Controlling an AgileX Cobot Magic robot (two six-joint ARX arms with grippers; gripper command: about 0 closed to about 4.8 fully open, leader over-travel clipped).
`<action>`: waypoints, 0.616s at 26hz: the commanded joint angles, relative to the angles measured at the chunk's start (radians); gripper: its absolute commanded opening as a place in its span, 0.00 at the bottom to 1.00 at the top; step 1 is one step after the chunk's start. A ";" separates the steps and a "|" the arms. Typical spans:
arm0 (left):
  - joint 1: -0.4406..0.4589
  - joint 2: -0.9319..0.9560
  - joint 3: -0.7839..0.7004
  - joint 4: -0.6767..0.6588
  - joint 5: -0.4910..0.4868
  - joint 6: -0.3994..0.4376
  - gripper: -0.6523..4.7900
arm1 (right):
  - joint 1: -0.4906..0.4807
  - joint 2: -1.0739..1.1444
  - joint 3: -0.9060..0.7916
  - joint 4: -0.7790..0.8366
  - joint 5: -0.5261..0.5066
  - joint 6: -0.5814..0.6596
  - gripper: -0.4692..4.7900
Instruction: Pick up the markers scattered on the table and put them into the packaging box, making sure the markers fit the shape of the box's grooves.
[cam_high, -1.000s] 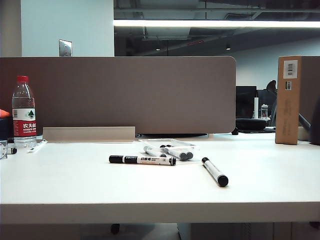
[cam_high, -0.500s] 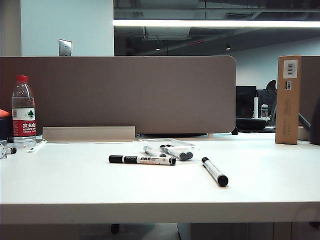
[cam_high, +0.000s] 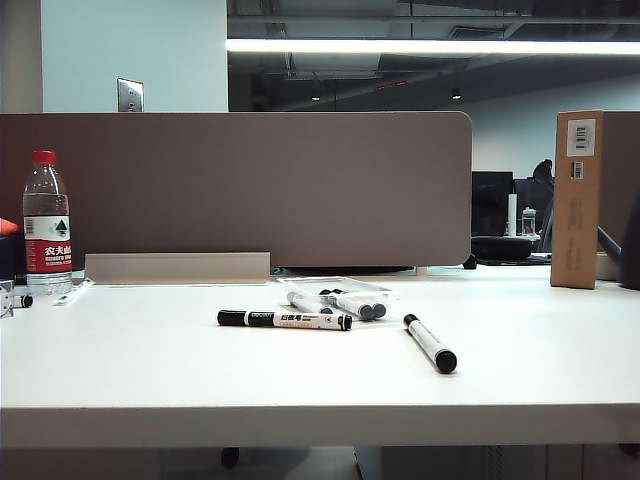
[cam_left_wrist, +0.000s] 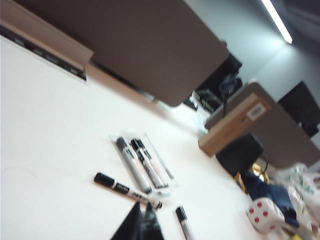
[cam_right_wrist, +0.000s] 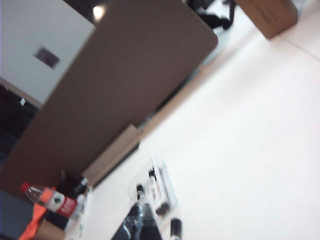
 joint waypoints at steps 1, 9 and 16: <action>-0.002 0.121 0.072 -0.009 0.065 0.024 0.11 | 0.001 0.108 0.045 0.019 -0.051 -0.044 0.08; -0.114 0.685 0.356 -0.034 0.251 0.146 0.11 | 0.082 0.712 0.345 -0.062 -0.320 -0.296 0.08; -0.275 1.038 0.520 -0.087 0.162 0.207 0.11 | 0.286 1.181 0.693 -0.323 -0.266 -0.403 0.15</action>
